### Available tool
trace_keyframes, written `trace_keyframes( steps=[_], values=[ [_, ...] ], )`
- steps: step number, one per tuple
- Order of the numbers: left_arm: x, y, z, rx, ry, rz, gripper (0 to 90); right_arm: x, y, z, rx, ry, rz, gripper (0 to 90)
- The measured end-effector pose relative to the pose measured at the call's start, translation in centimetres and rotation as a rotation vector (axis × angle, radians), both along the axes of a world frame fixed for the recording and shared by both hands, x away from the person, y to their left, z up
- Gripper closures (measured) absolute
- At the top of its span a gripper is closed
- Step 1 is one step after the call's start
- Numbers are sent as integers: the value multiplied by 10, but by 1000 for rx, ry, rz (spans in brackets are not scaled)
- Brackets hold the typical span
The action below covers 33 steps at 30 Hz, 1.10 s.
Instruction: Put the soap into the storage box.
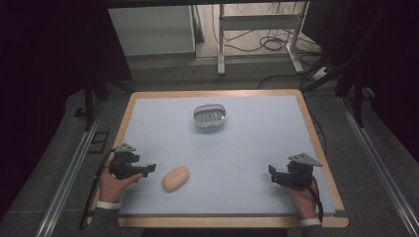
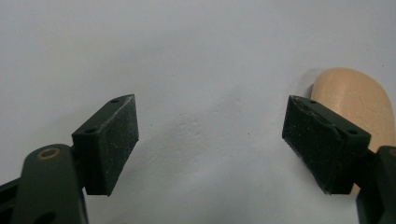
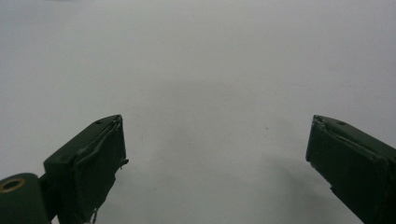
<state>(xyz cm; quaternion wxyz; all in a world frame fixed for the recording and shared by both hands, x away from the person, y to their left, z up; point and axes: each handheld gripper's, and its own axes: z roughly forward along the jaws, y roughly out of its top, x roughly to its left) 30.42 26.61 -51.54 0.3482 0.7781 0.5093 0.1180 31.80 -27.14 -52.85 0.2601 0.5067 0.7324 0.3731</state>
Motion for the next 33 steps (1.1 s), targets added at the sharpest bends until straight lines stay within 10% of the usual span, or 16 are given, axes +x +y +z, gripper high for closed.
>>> trace_keyframes(
  steps=[11, 33],
  values=[
    [-7, 1, -2, 20, 6, 10, 187, -2, 5, -1, -53, -19, 18, 61],
    [-13, 1, 14, 61, -30, 60, 177, -8, -3, 1, 38, -80, 43, 112]
  ],
)
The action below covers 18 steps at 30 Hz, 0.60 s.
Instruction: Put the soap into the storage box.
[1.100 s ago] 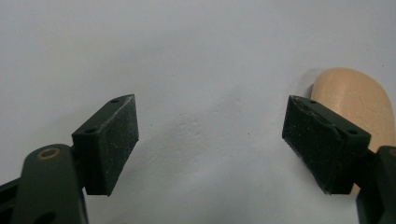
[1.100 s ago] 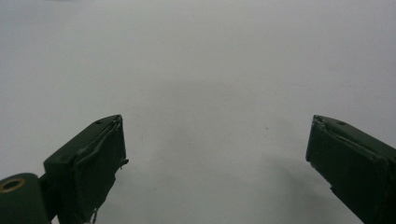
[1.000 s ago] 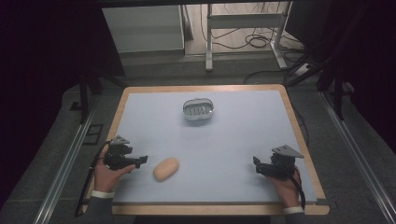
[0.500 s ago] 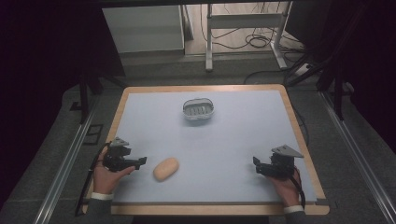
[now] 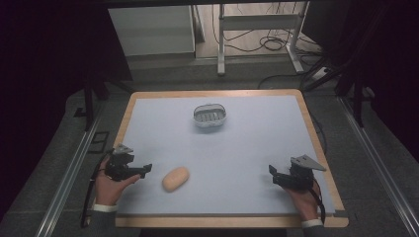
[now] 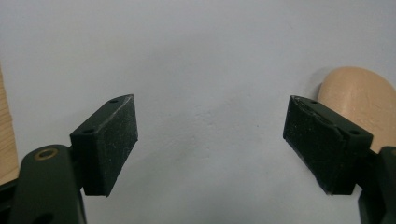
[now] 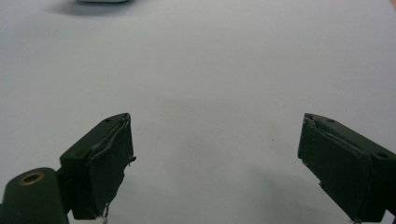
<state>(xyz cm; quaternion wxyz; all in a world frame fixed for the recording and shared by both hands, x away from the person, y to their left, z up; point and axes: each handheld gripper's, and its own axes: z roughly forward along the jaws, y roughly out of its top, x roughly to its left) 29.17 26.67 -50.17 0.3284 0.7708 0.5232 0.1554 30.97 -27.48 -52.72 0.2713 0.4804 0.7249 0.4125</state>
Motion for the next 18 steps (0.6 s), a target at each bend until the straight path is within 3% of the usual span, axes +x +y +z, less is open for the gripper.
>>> trace_keyframes(
  steps=[5, 12, 18],
  values=[
    [1, -4, 6, 5, -34, -10, 191, -1, -2, 0, 17, -3, 1, 113],
    [3, -12, 10, 22, -4, -71, 190, -1, -2, 0, 15, -12, -1, 113],
    [0, -20, 16, 47, -9, -101, 189, -1, -2, 0, 24, -10, 0, 113]
  ],
)
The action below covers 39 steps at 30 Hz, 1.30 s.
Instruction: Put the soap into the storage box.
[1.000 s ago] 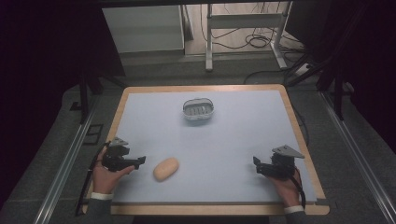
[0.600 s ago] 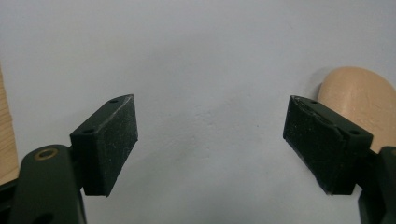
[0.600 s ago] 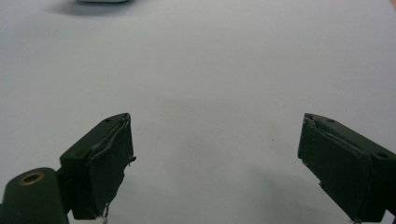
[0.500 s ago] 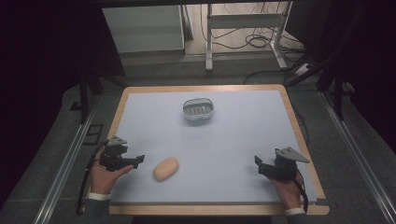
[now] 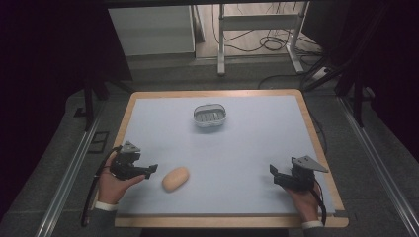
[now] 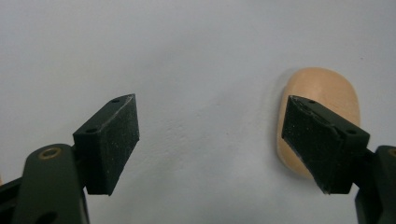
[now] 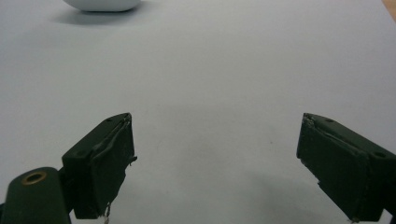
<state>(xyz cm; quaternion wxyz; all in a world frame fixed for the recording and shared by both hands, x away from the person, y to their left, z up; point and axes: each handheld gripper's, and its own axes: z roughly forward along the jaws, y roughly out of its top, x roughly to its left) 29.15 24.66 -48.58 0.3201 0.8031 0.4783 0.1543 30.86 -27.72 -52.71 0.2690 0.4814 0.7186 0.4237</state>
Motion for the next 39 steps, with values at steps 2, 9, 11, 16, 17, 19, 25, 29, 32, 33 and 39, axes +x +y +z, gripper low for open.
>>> trace_keyframes(
  steps=[2, 9, 11, 16, 17, 19, 25, 29, 32, 33, 39],
  values=[
    [0, -3, 1, 10, 1, -9, 188, 1, 0, 0, 1, 8, -1, 113],
    [2, -10, 4, 37, 18, -42, 183, 0, 1, 0, -6, 6, 8, 113],
    [2, -13, 5, 44, 18, -54, 182, 0, 0, 0, -6, 5, 7, 113],
    [2, -22, 8, 56, 5, -79, 183, -1, 1, 0, -11, -9, 9, 113],
    [2, -25, 8, 62, 5, -90, 183, -1, 2, 0, -14, -9, 10, 113],
    [3, -27, 8, 63, 7, -94, 183, -1, 2, 0, -12, -8, 9, 113],
    [4, -37, 10, 42, 15, -137, 184, -1, 2, 0, -15, -2, 10, 113],
    [3, -44, 12, 49, 7, -156, 183, -1, 2, 0, -21, -4, 9, 113],
    [6, -51, 11, 56, 31, -174, 178, -1, 2, 0, -19, -5, 9, 113],
    [7, -53, 10, 67, 35, -177, 175, -1, 2, 0, -18, -4, 9, 113],
    [10, -61, 7, 80, 48, -196, 173, 0, 2, 0, -26, 4, 9, 113]
  ],
)
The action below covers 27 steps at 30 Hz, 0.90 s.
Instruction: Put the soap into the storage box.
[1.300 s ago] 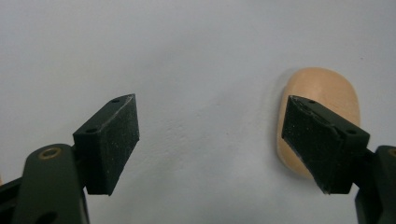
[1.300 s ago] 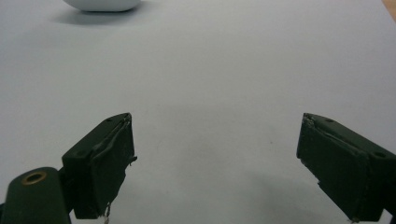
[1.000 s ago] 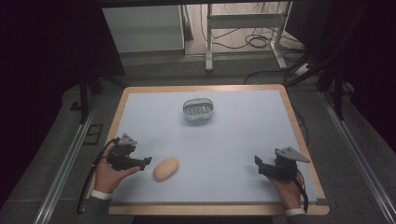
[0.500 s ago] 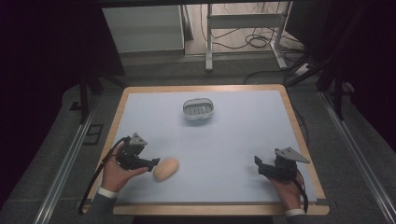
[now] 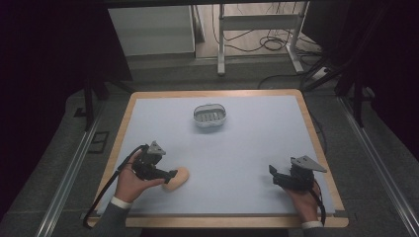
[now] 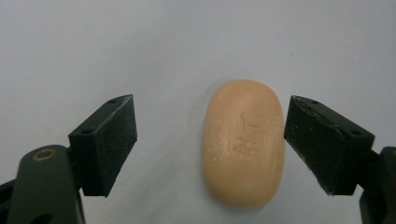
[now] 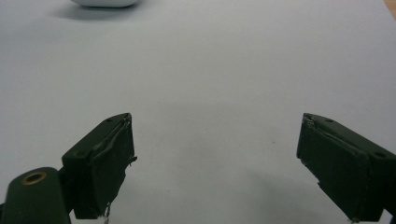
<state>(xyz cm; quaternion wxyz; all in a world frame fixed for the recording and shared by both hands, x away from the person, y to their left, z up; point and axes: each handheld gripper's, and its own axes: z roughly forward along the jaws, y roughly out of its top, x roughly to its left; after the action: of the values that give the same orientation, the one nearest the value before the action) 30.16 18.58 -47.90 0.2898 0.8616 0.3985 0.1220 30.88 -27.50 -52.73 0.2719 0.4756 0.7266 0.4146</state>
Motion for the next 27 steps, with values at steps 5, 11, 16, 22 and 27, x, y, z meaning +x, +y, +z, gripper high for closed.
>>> trace_keyframes(
  steps=[5, 11, 16, 22, 27],
  values=[
    [4, -6, -7, 21, 27, -14, 171, -2, -1, 0, 10, -15, -18, 113],
    [0, -19, -18, 49, 65, -41, 154, -2, 0, 0, 5, -14, -19, 113],
    [-2, -24, -24, 76, 80, -47, 157, -1, -1, 0, 6, -12, -21, 113],
    [-4, -31, -32, 110, 103, -49, 180, -1, -1, 0, 10, -10, -24, 113],
    [-4, -35, -38, 143, 111, -48, 222, -1, -1, 0, 15, -13, -22, 113]
  ],
)
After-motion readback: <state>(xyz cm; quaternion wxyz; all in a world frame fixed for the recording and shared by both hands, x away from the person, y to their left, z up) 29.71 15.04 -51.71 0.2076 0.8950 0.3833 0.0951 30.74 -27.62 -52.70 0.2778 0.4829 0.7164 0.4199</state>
